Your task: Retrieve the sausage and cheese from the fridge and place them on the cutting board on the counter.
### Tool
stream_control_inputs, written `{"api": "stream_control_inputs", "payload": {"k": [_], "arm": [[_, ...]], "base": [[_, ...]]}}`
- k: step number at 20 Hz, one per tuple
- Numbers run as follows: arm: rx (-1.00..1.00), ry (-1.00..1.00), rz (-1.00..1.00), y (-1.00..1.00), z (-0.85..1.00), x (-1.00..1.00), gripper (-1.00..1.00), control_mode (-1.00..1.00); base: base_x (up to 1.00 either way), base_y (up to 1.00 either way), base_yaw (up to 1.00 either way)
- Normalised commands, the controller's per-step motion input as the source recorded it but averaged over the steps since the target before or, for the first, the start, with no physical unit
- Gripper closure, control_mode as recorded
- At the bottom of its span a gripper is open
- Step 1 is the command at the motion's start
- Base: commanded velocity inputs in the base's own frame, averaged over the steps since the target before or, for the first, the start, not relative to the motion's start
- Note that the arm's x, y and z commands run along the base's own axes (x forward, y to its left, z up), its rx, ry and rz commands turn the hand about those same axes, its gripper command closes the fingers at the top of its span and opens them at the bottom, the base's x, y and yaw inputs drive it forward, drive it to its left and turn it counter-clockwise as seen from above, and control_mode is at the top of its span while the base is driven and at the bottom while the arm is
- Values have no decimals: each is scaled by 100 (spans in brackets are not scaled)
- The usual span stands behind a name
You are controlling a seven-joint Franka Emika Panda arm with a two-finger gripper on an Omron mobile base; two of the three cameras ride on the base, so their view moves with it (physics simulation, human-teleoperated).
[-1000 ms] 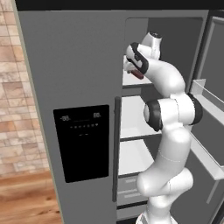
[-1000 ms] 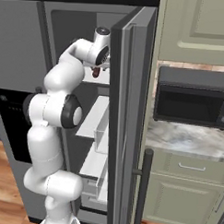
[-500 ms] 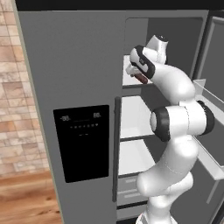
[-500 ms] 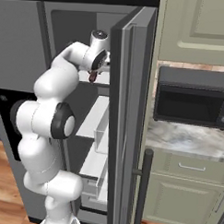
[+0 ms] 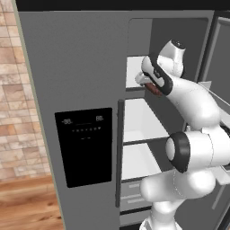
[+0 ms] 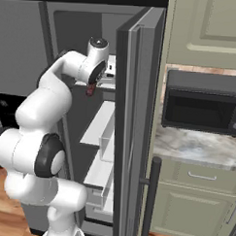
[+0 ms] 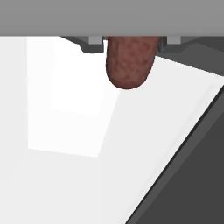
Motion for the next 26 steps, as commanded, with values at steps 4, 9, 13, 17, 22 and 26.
{"api": "stream_control_inputs", "payload": {"k": [4, 9, 13, 17, 22, 26], "arm": [[6, 0, -7, 0, 1, -94, 100, -100], [1, 0, -6, 7, -6, -94, 100, -100], [-4, 0, -8, 15, -39, -75, 100, -100], [-10, 0, -8, 12, -53, -63, 100, -100], [-11, 0, -7, 13, -54, -49, 100, -100], [-7, 0, -7, 8, -57, -11, 100, -100]], "base": [[0, 0, 0], [0, 0, 0], [0, 0, 0], [0, 0, 0], [0, 0, 0], [0, 0, 0]]}}
